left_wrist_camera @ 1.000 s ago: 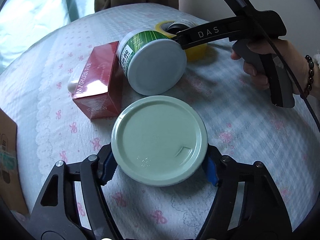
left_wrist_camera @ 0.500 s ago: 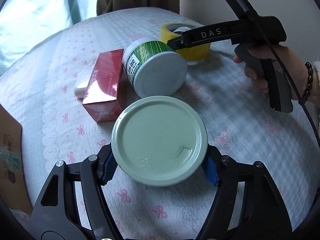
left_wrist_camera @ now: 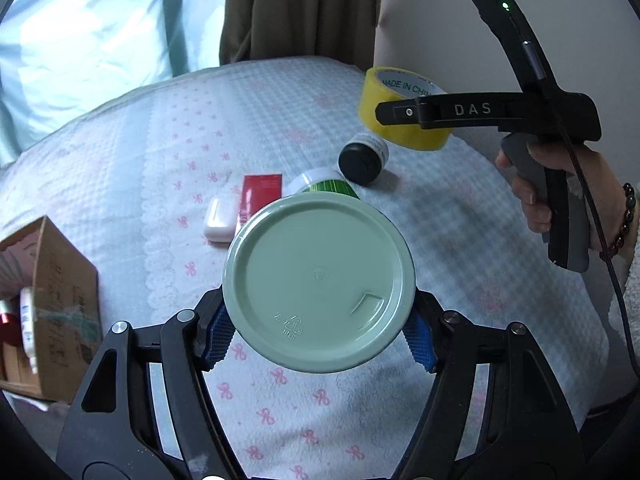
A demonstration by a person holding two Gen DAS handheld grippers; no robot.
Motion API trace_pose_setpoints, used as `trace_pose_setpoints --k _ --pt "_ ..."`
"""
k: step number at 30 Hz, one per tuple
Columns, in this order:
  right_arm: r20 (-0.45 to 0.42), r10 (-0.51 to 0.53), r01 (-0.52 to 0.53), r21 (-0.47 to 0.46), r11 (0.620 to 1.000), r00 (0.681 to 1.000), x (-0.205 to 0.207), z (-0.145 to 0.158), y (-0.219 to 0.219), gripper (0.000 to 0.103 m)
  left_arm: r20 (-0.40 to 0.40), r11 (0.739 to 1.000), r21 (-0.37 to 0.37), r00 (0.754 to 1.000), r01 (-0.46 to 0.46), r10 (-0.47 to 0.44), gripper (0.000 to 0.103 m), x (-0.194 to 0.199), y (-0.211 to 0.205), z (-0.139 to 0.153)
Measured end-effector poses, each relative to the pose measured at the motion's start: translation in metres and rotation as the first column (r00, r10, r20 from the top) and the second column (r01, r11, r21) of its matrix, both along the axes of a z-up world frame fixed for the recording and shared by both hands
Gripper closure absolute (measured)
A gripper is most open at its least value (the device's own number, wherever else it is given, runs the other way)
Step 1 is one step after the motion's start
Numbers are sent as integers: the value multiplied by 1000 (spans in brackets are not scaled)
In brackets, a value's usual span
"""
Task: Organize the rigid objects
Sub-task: 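Grasp the pale green lid with left tool while right tool grasps yellow tape, then carry the green lid and yellow tape in both tools over the box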
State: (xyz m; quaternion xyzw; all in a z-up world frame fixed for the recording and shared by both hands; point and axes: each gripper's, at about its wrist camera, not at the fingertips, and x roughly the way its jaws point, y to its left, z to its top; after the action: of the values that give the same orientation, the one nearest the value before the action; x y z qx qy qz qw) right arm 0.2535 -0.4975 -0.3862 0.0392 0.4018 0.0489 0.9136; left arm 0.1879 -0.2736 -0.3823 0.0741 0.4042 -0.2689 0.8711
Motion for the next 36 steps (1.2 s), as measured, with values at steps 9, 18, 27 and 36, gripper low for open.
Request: trace_pose_setpoints --k 9,18,27,36 --pt "39 18 -17 -11 1000 999 -32 111 38 7 49 994 -35 993 -107 108 35 -10 60 113" --pt "108 98 -99 -1 995 989 -54 232 122 6 96 970 -52 966 -238 242 35 -13 165 215" --pt "83 159 -165 65 984 984 -53 265 253 6 93 941 -24 937 -337 337 35 11 307 253" --pt "-82 59 -40 213 976 995 -33 211 379 6 7 953 57 955 -298 298 35 58 428 218"
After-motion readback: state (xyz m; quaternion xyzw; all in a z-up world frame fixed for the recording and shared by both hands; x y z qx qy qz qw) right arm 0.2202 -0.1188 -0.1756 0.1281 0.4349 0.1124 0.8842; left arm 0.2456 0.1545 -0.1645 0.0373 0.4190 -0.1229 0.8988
